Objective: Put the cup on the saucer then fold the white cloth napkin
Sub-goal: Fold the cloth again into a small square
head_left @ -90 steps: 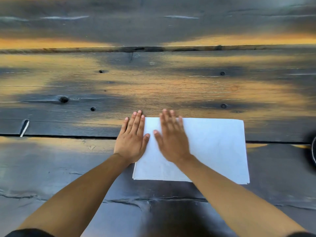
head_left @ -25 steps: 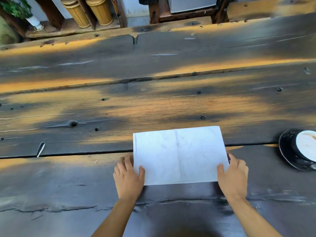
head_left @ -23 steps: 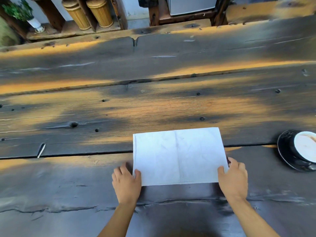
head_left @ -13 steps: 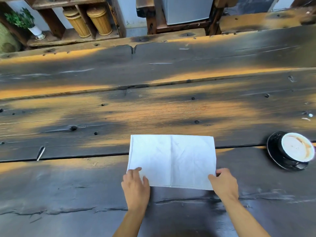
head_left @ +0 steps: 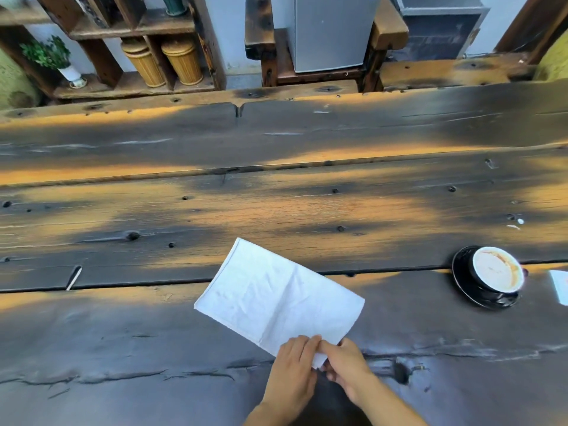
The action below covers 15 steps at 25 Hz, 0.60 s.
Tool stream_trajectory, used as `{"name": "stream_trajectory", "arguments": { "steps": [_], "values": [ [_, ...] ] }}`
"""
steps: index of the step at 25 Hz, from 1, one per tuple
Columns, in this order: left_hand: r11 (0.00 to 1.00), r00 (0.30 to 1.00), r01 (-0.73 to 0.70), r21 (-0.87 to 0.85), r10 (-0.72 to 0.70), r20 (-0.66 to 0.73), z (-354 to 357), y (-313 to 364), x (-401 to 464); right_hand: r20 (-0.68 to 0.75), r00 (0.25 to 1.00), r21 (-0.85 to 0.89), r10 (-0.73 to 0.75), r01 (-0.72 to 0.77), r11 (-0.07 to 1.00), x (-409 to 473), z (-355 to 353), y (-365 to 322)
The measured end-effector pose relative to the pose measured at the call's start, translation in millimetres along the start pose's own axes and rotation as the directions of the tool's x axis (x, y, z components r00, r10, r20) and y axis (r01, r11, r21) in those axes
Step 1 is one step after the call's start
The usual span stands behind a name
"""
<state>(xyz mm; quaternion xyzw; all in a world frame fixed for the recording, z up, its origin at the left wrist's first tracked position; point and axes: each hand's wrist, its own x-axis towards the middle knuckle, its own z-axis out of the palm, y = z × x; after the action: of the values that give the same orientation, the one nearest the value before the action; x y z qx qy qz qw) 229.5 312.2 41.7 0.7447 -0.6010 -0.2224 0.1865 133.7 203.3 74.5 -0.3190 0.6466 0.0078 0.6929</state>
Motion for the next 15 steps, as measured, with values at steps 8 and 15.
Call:
{"name": "stream_trajectory", "arguments": {
  "steps": [8,15],
  "values": [
    [0.988,0.991,0.109,-0.108,-0.117,-0.071,-25.9,-8.4,-28.3,-0.300,0.816,-0.537,-0.494,0.284,0.795,-16.0,-24.1,8.3],
    [0.968,0.970,0.160,-0.196,-0.191,-0.153,-42.3,-14.4,-65.0,0.372,0.502,-0.854,-0.781,0.514,-0.077,10.0,-63.9,6.8]
  ]
}}
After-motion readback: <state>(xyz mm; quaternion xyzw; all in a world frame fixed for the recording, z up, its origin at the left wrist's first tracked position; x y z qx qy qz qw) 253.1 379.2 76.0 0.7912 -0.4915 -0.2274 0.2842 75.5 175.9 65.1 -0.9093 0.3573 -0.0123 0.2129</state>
